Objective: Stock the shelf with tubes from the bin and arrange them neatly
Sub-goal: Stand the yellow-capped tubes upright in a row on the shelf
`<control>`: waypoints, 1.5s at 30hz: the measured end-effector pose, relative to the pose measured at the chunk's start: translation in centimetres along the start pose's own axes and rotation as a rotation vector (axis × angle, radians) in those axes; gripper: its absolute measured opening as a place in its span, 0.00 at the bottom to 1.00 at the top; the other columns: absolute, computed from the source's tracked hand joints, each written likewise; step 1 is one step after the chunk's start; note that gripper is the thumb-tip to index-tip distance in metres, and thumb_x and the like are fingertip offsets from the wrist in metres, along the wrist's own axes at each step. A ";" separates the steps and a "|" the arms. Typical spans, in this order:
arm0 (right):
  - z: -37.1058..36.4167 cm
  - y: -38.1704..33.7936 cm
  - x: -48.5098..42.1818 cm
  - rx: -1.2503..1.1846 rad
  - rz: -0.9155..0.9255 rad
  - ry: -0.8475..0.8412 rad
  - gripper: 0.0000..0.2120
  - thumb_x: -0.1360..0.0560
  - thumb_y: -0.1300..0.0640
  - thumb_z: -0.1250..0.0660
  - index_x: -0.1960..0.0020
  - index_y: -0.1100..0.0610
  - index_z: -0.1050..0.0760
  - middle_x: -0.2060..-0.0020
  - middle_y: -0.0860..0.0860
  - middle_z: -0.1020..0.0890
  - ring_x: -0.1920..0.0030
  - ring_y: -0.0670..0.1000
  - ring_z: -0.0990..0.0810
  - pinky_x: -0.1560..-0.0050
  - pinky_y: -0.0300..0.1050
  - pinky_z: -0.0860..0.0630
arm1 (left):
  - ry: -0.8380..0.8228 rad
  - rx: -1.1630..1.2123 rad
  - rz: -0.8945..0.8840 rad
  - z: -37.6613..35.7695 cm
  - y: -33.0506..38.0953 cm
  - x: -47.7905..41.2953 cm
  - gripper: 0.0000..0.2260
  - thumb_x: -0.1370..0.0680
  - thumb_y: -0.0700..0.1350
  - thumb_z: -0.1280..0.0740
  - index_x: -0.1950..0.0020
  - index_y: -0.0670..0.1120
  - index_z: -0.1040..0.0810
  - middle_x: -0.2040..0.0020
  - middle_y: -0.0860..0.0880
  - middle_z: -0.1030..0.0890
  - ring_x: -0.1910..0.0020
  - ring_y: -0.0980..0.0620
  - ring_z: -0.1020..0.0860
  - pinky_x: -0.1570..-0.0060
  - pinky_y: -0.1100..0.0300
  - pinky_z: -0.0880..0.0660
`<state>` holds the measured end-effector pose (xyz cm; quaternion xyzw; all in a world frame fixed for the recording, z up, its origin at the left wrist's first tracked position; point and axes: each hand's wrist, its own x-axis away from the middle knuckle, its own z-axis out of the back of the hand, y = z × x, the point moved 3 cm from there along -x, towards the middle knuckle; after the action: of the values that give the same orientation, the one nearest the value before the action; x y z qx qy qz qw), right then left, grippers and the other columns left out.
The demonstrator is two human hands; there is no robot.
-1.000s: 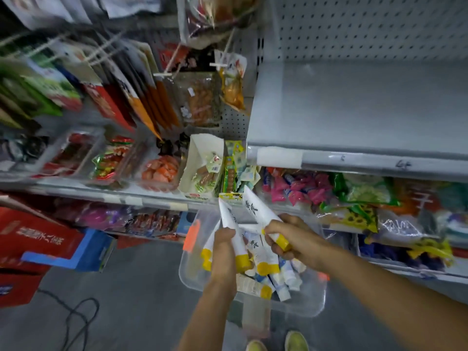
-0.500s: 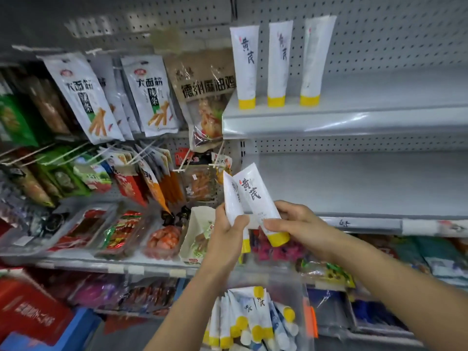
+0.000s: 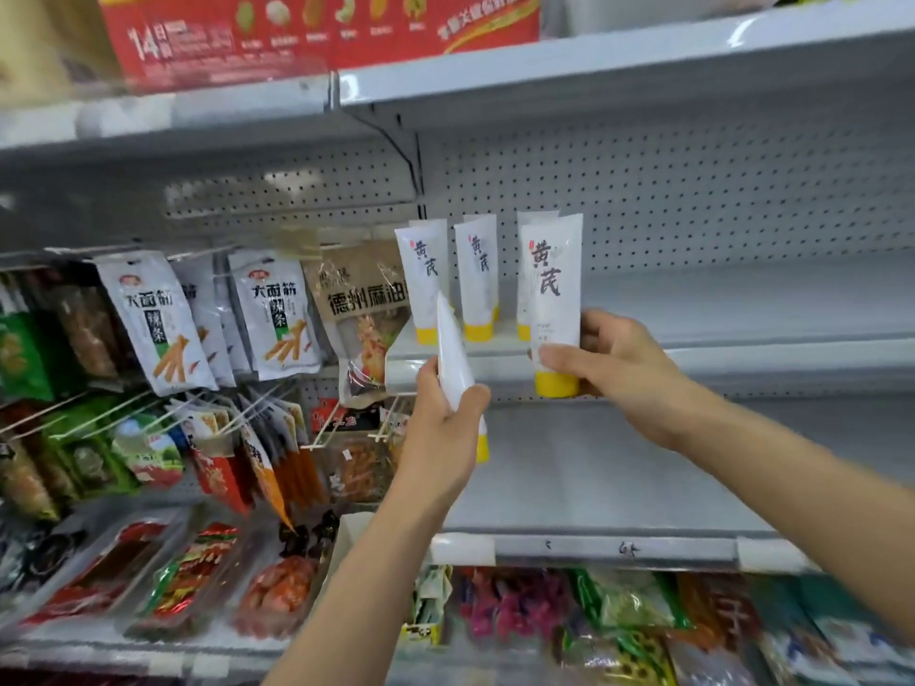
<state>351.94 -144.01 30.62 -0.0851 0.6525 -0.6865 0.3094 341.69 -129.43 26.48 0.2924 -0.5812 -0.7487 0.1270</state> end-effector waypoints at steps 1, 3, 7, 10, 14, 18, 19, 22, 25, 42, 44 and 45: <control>0.8 -0.5 -0.7 0.000 0.013 0.028 0.14 0.27 0.63 0.29 0.42 0.58 0.24 0.51 0.53 0.15 0.55 0.51 0.17 0.50 0.50 0.19 | 0.004 -0.013 -0.005 -0.5 0.5 -0.4 0.21 0.19 0.46 0.39 0.27 0.50 0.40 0.46 0.55 0.26 0.54 0.61 0.27 0.65 0.70 0.27; 2.8 -1.0 -2.5 0.023 0.030 0.090 0.13 0.27 0.62 0.28 0.44 0.55 0.24 0.51 0.51 0.15 0.54 0.50 0.16 0.50 0.48 0.19 | 0.011 -0.030 -0.025 -1.4 1.2 -1.3 0.21 0.19 0.45 0.39 0.27 0.50 0.39 0.44 0.53 0.26 0.54 0.61 0.27 0.66 0.72 0.28; 5.8 -1.3 -6.3 0.156 0.030 0.164 0.14 0.27 0.63 0.29 0.43 0.55 0.27 0.53 0.49 0.18 0.54 0.49 0.20 0.56 0.38 0.25 | 0.041 0.018 -0.045 -3.2 2.0 -2.7 0.20 0.20 0.43 0.39 0.29 0.51 0.38 0.42 0.52 0.26 0.54 0.61 0.26 0.68 0.76 0.30; 7.1 0.2 -9.2 0.278 -0.008 0.174 0.18 0.27 0.63 0.28 0.39 0.58 0.28 0.49 0.53 0.20 0.51 0.52 0.21 0.52 0.43 0.27 | 0.042 0.045 -0.015 -4.4 2.0 -3.5 0.16 0.20 0.42 0.40 0.34 0.55 0.38 0.49 0.53 0.26 0.58 0.60 0.27 0.72 0.76 0.30; 7.7 2.6 -12.1 0.400 -0.055 0.127 0.21 0.28 0.64 0.28 0.37 0.61 0.30 0.44 0.57 0.21 0.45 0.57 0.21 0.45 0.49 0.24 | 0.041 0.041 0.004 -5.9 1.8 -4.6 0.19 0.20 0.43 0.40 0.31 0.54 0.39 0.49 0.56 0.26 0.56 0.60 0.27 0.71 0.76 0.30; 8.2 3.5 -14.1 0.445 -0.066 0.118 0.23 0.29 0.62 0.28 0.37 0.61 0.30 0.43 0.57 0.21 0.44 0.57 0.21 0.40 0.52 0.24 | 0.077 0.016 -0.005 -6.9 1.7 -5.4 0.19 0.20 0.42 0.39 0.30 0.50 0.38 0.52 0.55 0.26 0.59 0.59 0.27 0.72 0.76 0.30; 8.3 3.6 -14.5 0.461 -0.064 0.117 0.23 0.29 0.62 0.27 0.37 0.61 0.30 0.42 0.57 0.21 0.43 0.57 0.21 0.40 0.52 0.24 | 0.088 0.006 -0.010 -7.1 1.6 -5.6 0.19 0.20 0.42 0.39 0.30 0.49 0.38 0.52 0.55 0.26 0.59 0.59 0.27 0.72 0.76 0.31; 8.4 4.0 -15.6 0.499 -0.057 0.135 0.24 0.28 0.61 0.28 0.35 0.61 0.31 0.41 0.56 0.21 0.43 0.57 0.21 0.44 0.48 0.25 | 0.112 -0.012 -0.023 -7.6 1.7 -5.7 0.19 0.20 0.42 0.39 0.31 0.51 0.39 0.54 0.56 0.27 0.61 0.59 0.27 0.73 0.76 0.32; 8.5 4.1 -16.2 0.518 -0.047 0.143 0.24 0.27 0.60 0.28 0.35 0.61 0.32 0.41 0.56 0.22 0.42 0.57 0.22 0.46 0.46 0.26 | 0.122 -0.020 -0.032 -8.0 1.8 -5.8 0.19 0.20 0.42 0.39 0.30 0.51 0.39 0.55 0.57 0.27 0.62 0.60 0.28 0.74 0.76 0.33; 5.1 -0.1 -7.5 0.437 0.047 -0.132 0.15 0.30 0.64 0.27 0.45 0.59 0.25 0.56 0.51 0.20 0.54 0.50 0.22 0.53 0.43 0.25 | 0.117 0.154 -0.012 -7.6 2.2 -5.2 0.17 0.21 0.45 0.36 0.32 0.53 0.32 0.41 0.52 0.21 0.41 0.49 0.23 0.38 0.50 0.26; 3.1 -0.5 -5.3 0.464 0.019 -0.426 0.15 0.30 0.60 0.26 0.45 0.58 0.23 0.61 0.47 0.19 0.60 0.46 0.23 0.59 0.40 0.25 | 0.108 0.176 -0.027 -7.8 2.3 -5.2 0.15 0.20 0.44 0.37 0.35 0.56 0.31 0.42 0.53 0.20 0.41 0.51 0.22 0.40 0.51 0.25; 2.4 -0.3 -4.7 0.464 0.012 -0.496 0.12 0.30 0.60 0.27 0.48 0.58 0.23 0.66 0.44 0.20 0.64 0.43 0.24 0.63 0.37 0.27 | 0.101 0.192 -0.030 -8.0 2.4 -5.1 0.14 0.20 0.44 0.38 0.37 0.57 0.31 0.42 0.53 0.20 0.42 0.52 0.21 0.42 0.52 0.23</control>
<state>356.85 -143.49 32.55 -0.1733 0.3843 -0.7732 0.4738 350.04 -133.78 29.00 0.3492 -0.6386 -0.6758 0.1162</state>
